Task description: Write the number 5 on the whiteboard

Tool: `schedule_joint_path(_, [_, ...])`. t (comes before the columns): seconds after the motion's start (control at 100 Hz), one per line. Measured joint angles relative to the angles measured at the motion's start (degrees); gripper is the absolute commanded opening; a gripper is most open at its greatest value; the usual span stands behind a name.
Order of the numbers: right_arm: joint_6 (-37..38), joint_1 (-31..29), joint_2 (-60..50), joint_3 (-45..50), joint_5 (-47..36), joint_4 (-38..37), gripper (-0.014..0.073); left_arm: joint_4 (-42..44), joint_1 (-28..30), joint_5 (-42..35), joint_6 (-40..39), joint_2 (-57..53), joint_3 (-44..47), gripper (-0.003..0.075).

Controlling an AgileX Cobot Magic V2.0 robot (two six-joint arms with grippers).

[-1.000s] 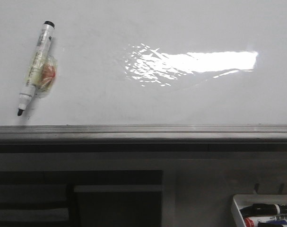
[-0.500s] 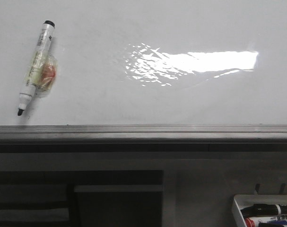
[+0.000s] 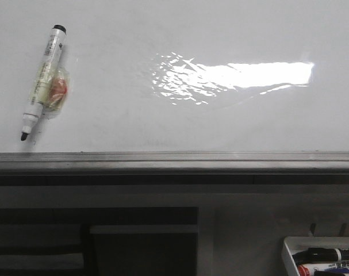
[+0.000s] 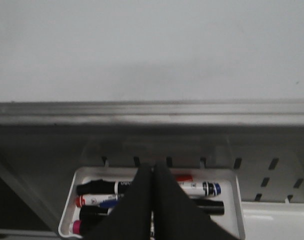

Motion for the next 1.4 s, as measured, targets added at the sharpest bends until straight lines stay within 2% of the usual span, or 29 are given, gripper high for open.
schedule_joint_path(0.2, [1.06, 0.0, 9.26, -0.88, -5.01, 1.88, -0.0061, 0.05, 0.0, -3.42, 0.0, 10.45, -5.89, -0.0004])
schedule_joint_path(0.25, [2.0, 0.0, 10.86, -0.9, -6.3, 3.13, -0.0061, 0.05, 0.0, -4.33, 0.0, 12.39, -6.4, 0.0048])
schedule_joint_path(0.38, [3.61, 0.0, 13.8, -0.9, -8.47, 5.04, -0.0061, 0.14, 0.0, -9.96, 0.0, 17.25, -6.66, 0.0281])
schedule_joint_path(0.45, [3.63, 0.0, 14.39, -0.9, -9.36, 5.31, -0.0061, 0.14, 0.0, -13.76, 0.0, 19.52, -6.66, 0.0339])
schedule_joint_path(0.55, [3.88, 0.0, 14.42, -0.9, -10.87, 5.54, -0.0061, 0.14, 0.0, -18.17, 0.0, 22.65, -6.79, 0.0344])
schedule_joint_path(0.67, [3.88, 0.0, 14.42, -0.9, -12.13, 5.67, -0.0061, 0.83, -2.67, -19.11, 0.0, 24.01, -7.21, 0.0361])
schedule_joint_path(0.79, [3.88, 0.0, 14.42, -0.9, -13.3, 5.67, -0.0061, 3.03, -10.07, -19.4, 0.0, 24.01, -7.33, 0.036])
schedule_joint_path(0.91, [3.88, 0.0, 14.42, -0.9, -14.13, 5.78, -0.0061, 3.34, -20.42, -19.4, 0.0, 24.77, -7.33, 0.036])
schedule_joint_path(1.1, [3.88, 0.0, 14.42, -0.9, -14.8, 5.78, -0.0061, -0.34, -32.09, -20.66, 0.0, 30.3, -7.33, 0.0358])
schedule_joint_path(1.4, [3.88, 0.0, 14.42, -0.9, -15.52, 6.0, -0.0061, -2.76, -33.87, -29.99, 0.0, 45.63, -8.96, 0.0358])
